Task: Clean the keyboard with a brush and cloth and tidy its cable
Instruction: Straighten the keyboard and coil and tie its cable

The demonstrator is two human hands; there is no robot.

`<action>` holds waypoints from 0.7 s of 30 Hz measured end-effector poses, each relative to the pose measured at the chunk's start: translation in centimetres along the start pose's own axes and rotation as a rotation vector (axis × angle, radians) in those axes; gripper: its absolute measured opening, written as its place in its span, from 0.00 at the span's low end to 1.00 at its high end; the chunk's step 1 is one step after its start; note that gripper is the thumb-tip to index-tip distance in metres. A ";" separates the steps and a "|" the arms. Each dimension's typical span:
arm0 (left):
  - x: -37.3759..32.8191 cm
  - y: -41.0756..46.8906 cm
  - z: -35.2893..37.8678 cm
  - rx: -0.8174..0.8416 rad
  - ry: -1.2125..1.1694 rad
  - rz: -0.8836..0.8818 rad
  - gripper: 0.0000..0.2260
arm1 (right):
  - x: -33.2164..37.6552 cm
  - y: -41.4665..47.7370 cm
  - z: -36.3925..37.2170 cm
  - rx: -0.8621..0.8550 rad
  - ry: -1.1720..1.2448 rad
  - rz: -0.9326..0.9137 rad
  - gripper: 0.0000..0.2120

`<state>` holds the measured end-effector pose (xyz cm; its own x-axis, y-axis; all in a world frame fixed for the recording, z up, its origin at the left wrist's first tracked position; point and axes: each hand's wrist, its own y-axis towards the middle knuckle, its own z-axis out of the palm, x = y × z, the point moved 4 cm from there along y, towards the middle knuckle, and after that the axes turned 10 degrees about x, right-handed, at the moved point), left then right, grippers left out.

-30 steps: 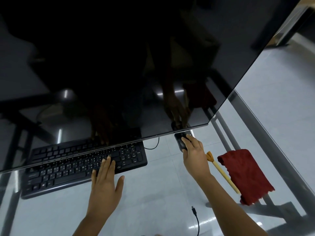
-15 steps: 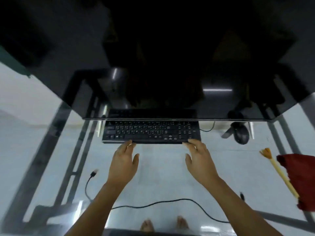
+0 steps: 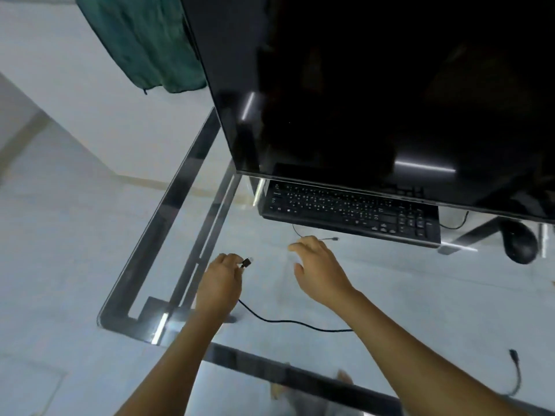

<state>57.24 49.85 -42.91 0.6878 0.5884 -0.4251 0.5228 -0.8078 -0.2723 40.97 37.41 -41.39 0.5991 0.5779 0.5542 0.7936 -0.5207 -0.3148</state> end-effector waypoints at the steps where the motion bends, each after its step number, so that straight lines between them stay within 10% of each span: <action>1: -0.4 0.4 -0.2 0.021 -0.015 0.006 0.04 | 0.5 0.3 0.2 0.020 0.052 0.013 0.20; 9: -6.3 2.0 -7.1 0.073 -0.744 0.008 0.07 | 6.3 -0.8 -2.6 0.571 1.057 0.153 0.15; 16: -17.7 -2.2 -12.4 0.025 -0.448 0.710 0.09 | 7.6 -7.4 -15.4 0.170 0.799 0.008 0.21; 21: -25.7 -4.9 -15.2 0.258 -0.557 0.688 0.08 | 6.9 -14.3 -24.2 -0.042 0.566 -0.008 0.12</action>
<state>44.67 39.17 -17.52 0.4287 -0.0721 -0.9006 -0.0861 -0.9955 0.0387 31.20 33.68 -14.43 0.4334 0.1607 0.8868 0.7860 -0.5487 -0.2847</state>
